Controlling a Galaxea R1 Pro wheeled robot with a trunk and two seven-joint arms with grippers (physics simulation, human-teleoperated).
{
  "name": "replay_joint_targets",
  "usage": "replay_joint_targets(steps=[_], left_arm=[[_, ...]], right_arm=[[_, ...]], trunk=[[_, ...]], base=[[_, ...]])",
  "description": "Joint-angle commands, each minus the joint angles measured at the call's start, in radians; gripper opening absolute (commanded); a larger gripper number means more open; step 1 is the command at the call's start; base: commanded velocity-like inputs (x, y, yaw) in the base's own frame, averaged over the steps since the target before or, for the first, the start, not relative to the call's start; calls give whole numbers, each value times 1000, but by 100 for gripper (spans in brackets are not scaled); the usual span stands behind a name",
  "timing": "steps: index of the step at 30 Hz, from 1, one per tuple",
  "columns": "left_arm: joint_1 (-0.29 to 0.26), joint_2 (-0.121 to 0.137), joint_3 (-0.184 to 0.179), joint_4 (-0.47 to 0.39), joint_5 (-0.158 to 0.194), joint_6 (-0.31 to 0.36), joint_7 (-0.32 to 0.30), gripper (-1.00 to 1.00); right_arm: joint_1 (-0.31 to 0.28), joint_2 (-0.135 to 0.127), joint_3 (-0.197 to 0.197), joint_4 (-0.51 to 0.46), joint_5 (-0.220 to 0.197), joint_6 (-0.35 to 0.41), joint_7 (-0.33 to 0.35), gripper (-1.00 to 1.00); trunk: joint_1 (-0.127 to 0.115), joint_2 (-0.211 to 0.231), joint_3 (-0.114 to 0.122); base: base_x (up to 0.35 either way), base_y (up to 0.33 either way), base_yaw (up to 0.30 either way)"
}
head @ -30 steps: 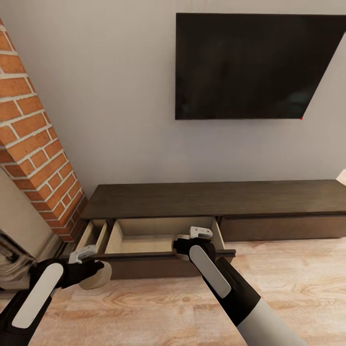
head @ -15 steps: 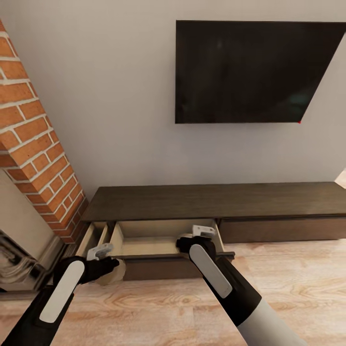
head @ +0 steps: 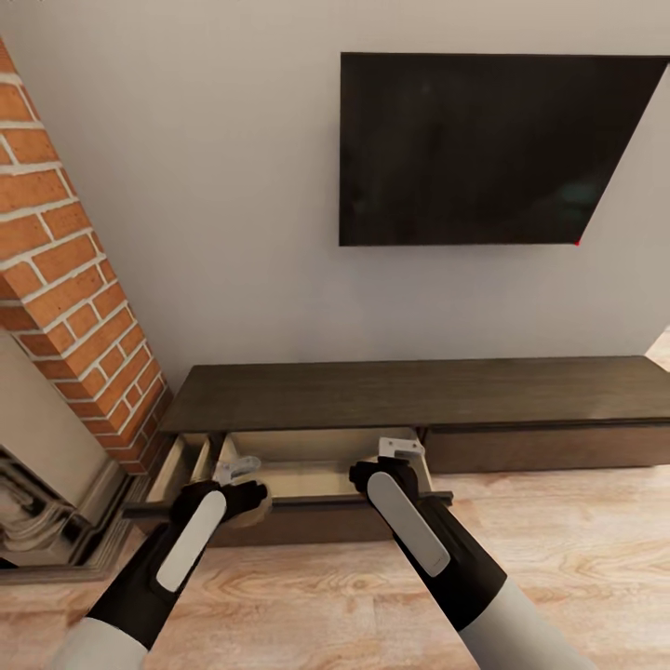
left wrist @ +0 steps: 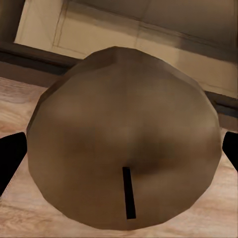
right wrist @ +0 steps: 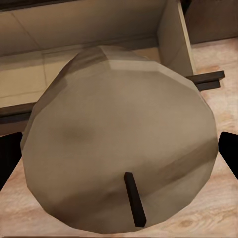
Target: Place each of the two pumpkins and all three candles from the living room inside a cabinet in the living room (use any cabinet), then make sure every cabinet is closed, and position the cauldron so it is next to a table in the living room.
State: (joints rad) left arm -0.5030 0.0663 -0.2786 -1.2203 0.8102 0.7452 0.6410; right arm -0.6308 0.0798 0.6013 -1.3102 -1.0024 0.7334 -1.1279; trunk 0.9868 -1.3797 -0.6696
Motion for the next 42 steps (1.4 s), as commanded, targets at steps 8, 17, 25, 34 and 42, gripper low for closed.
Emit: replay_joint_targets(steps=[8, 17, 25, 34, 42], left_arm=[[-18, 4, -63, 88, -117, -60, -130, -100], [-20, 8, -6, 60, -112, -50, -147, -100], [-19, 9, 22, 41, -110, -45, -149, -100], [-19, 10, 24, -7, -109, -43, -147, -100], [-19, 10, 26, 1, -109, -43, -147, -100]], right_arm=[[-1, 0, 5, 5, -6, -2, -1, -100], [-1, 0, 9, 12, 9, -6, 32, -100], [-1, 0, 9, 12, 9, -6, 36, -100], [-1, -2, 9, 12, 5, -14, 37, -100], [-1, -2, 9, 12, -1, -23, 37, -100]], trunk=[[-31, 56, 24], [-65, 119, 52], [-69, 126, 56], [-69, 126, 56], [-69, 126, 56]], base=[[0, 0, 0], [0, 0, 0], [0, 0, 0], [99, 0, 0], [45, 37, 0]])
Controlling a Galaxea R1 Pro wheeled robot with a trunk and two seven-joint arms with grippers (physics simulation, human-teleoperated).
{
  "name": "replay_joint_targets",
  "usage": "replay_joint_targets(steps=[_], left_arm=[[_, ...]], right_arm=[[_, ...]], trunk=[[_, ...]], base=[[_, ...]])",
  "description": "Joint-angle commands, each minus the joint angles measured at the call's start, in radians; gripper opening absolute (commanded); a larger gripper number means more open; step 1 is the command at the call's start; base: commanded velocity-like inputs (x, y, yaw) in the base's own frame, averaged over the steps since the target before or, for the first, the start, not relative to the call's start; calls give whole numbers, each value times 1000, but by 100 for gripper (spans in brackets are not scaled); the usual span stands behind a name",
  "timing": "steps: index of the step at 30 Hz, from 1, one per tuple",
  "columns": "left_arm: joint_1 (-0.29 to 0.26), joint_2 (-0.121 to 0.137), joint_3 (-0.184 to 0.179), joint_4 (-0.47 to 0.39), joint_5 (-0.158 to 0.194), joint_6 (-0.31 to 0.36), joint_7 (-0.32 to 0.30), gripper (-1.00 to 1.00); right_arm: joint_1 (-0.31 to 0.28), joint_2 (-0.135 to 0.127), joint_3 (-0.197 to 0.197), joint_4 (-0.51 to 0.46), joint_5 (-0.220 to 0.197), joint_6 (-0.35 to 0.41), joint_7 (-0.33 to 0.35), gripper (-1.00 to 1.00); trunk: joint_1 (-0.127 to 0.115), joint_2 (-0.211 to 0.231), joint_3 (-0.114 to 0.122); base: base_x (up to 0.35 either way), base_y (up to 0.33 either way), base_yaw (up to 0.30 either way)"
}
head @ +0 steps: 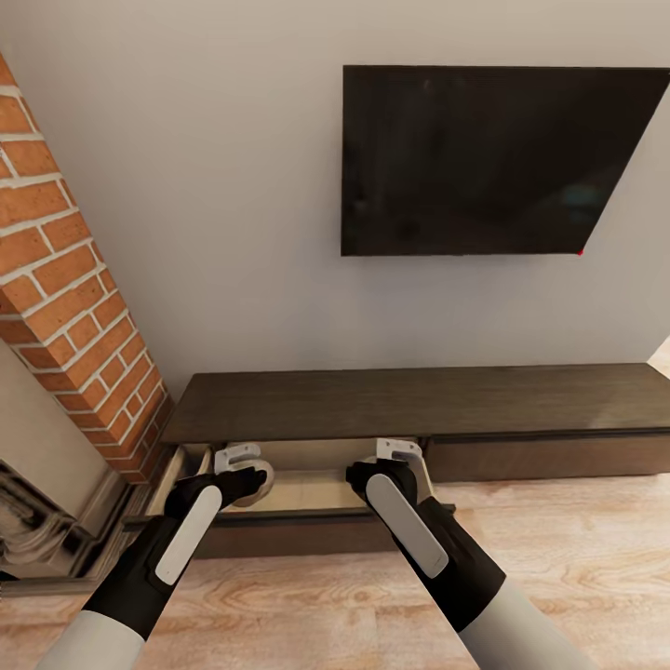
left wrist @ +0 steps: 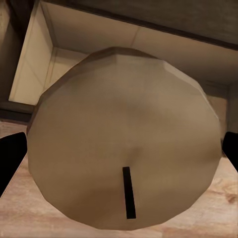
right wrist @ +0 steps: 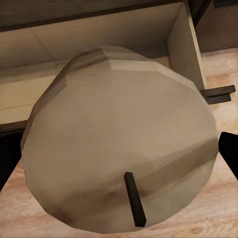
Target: Place each of the two pumpkins and all three candles from the living room inside a cabinet in the living room (use any cabinet), then make sure every cabinet is closed, and position the cauldron so it is next to a table in the living room.
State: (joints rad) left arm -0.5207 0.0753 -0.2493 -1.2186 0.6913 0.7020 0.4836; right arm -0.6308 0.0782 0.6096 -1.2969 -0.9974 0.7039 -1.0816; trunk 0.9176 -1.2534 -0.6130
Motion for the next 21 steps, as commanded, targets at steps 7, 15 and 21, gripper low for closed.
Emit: replay_joint_targets(steps=[7, 15, 21], left_arm=[[-1, 1, -3, -1, 11, 1, 10, -100], [-1, 1, -4, -1, 10, 1, 10, -100], [-1, 0, -5, -1, 9, 1, 10, -100]], right_arm=[[-1, 0, 1, -1, -9, 6, -9, -100], [-1, 1, 1, -2, -10, 6, -9, -100], [-1, 1, 1, -2, -10, 6, -9, -100]], trunk=[[0, -1, -1], [0, -1, -1], [0, -1, -1]], base=[[32, 129, 0], [52, 105, 0], [138, 43, 0]])
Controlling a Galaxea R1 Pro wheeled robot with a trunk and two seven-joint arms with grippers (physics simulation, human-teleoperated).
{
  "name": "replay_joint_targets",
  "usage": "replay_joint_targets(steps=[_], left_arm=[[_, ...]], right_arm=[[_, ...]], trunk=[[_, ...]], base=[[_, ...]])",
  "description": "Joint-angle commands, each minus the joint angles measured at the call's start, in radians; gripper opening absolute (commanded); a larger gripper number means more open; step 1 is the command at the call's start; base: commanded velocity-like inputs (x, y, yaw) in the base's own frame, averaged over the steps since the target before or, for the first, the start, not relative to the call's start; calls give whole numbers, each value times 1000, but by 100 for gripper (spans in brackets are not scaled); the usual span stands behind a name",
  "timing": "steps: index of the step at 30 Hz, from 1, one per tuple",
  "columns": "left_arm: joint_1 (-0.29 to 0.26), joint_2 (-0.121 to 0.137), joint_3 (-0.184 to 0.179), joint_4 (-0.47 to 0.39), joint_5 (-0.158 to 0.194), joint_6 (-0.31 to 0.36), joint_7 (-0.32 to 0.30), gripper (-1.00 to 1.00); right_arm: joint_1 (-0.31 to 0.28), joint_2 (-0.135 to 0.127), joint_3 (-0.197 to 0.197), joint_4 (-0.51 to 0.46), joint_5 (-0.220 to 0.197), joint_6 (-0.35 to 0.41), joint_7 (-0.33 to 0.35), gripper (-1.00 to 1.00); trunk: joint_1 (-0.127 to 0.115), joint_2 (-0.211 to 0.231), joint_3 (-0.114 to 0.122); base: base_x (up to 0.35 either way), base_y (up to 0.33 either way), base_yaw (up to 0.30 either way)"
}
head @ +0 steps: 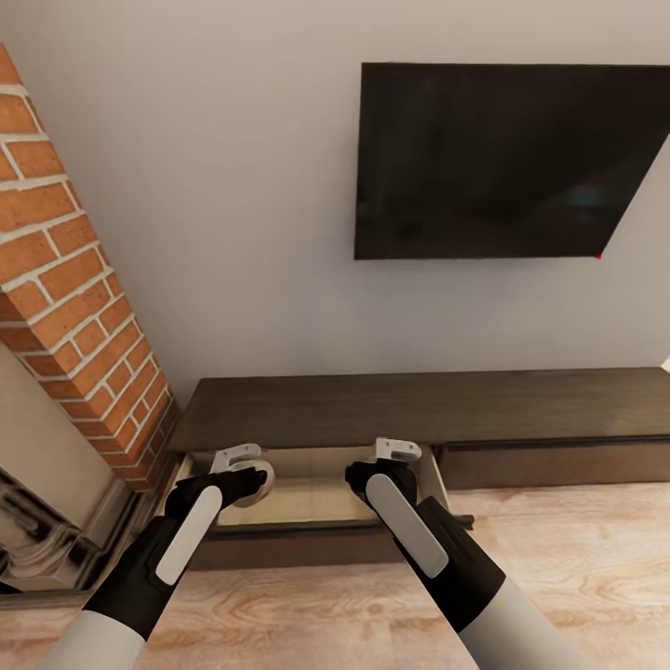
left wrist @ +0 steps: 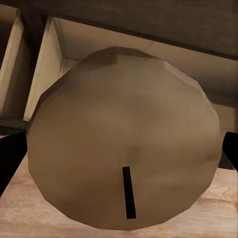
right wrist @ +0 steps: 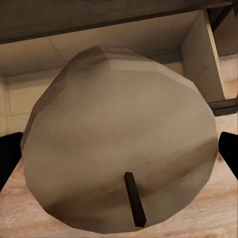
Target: Place each of the two pumpkins and all three candles from the living room inside a cabinet in the living room (use any cabinet), then make sure every cabinet is closed, and position the cauldron so it is next to a table in the living room.
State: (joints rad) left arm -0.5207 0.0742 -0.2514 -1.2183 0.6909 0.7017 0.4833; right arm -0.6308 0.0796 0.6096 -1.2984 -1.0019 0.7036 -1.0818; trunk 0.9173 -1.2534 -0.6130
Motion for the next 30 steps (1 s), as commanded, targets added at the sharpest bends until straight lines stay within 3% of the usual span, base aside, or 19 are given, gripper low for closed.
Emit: replay_joint_targets(steps=[1, 30], left_arm=[[-1, 1, -2, -1, 10, 1, 11, -100], [-1, 1, -3, -1, 9, 1, 11, -100]], right_arm=[[-1, 0, 1, -1, -6, 7, -9, -100], [-1, -1, 1, 0, -4, 7, 16, -100]], trunk=[[0, -1, -1], [0, -1, -1]], base=[[229, 28, 0], [105, 31, 0]])
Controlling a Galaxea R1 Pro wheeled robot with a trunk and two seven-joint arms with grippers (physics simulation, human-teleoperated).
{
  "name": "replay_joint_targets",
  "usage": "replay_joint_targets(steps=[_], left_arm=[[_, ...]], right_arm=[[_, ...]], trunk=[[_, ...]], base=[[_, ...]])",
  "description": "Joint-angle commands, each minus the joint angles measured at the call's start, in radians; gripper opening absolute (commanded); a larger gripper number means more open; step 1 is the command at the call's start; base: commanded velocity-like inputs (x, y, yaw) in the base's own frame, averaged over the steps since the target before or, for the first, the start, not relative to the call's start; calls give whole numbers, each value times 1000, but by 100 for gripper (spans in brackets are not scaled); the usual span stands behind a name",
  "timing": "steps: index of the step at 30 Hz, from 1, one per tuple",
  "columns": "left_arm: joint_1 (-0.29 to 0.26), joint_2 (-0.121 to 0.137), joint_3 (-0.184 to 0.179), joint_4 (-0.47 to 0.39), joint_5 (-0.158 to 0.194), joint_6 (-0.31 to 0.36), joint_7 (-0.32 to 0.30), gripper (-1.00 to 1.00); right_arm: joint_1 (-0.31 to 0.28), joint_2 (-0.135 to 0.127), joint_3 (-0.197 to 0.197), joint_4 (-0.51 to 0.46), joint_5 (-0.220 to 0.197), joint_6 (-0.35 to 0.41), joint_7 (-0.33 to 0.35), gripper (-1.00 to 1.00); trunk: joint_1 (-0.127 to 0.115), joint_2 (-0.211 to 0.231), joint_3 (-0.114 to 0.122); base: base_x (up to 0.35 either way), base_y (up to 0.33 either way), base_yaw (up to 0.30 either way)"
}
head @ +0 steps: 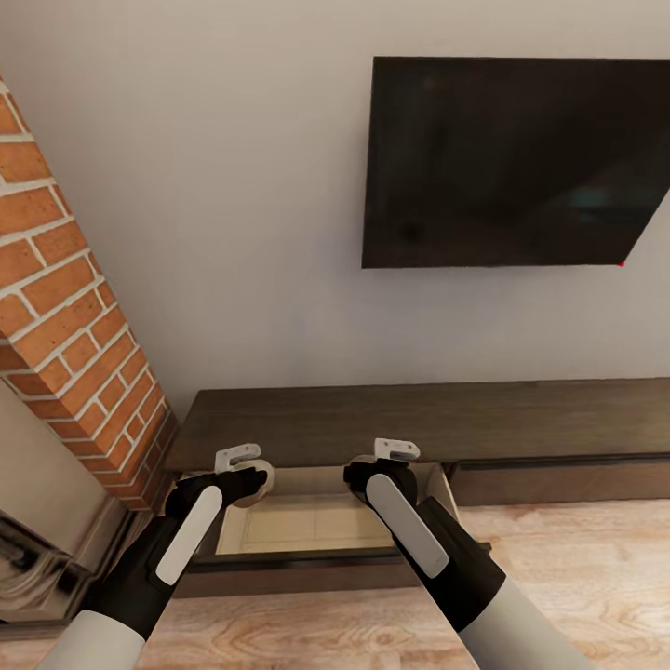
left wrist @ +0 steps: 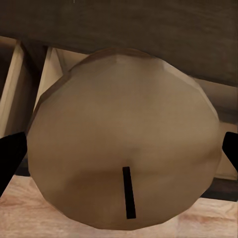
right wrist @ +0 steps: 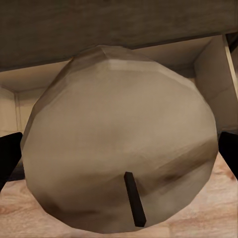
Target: Place each of the two pumpkins and all three candles from the living room inside a cabinet in the living room (use any cabinet), then make sure every cabinet is closed, and position the cauldron so it is next to a table in the living room.
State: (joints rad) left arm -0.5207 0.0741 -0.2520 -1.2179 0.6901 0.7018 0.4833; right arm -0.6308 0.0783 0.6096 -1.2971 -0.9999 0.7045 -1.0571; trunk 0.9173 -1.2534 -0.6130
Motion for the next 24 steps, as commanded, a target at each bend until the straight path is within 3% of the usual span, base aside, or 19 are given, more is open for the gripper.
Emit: replay_joint_targets(steps=[1, 8, 24], left_arm=[[-1, 1, -3, -1, 10, 1, 11, -100], [-1, 1, -3, -3, 9, 1, 11, -100], [-1, 1, -1, -5, 11, 1, 11, -100]], right_arm=[[-1, 0, 1, -1, -6, 6, -9, -100], [-1, 0, 1, -1, -6, 6, -9, -100], [-1, 1, 2, -1, -6, 6, -6, -100]], trunk=[[0, -1, -1], [0, -1, -1], [62, -113, -51]], base=[[173, 0, 0], [44, 0, 0], [1, 0, 0]])
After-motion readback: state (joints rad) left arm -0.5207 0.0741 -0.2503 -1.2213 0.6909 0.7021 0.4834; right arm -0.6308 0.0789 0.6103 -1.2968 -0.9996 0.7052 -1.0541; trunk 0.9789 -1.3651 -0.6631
